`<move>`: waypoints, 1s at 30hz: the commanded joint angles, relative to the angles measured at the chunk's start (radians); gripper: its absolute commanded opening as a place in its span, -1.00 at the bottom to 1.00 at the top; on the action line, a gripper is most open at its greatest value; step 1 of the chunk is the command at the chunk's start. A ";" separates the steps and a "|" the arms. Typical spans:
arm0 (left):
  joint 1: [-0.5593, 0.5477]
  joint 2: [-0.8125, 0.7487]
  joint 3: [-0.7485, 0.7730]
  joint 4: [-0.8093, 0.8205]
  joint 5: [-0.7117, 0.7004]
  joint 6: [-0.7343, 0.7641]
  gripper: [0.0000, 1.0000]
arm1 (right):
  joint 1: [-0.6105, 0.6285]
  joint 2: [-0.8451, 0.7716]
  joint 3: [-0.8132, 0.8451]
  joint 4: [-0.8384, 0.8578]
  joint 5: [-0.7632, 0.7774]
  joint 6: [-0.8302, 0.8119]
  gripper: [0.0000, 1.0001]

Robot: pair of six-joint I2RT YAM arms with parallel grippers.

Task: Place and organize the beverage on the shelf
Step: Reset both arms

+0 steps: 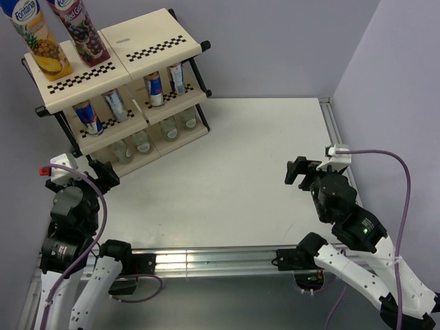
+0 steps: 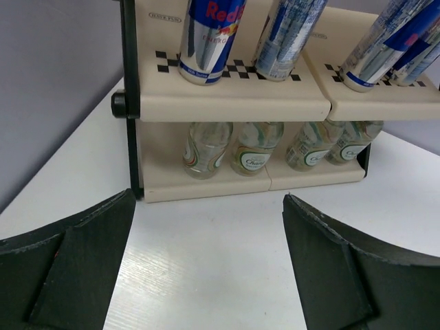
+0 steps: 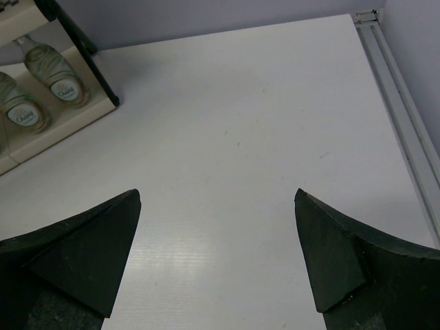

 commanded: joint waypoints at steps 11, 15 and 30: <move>0.085 -0.063 -0.127 0.149 0.169 -0.025 0.89 | -0.005 -0.095 -0.055 -0.015 -0.024 0.012 1.00; 0.159 -0.061 -0.130 0.146 0.172 -0.031 0.90 | -0.005 -0.085 -0.052 -0.015 0.001 0.022 1.00; 0.219 -0.063 -0.138 0.132 0.170 -0.045 0.94 | -0.005 -0.038 -0.019 0.001 0.036 0.012 1.00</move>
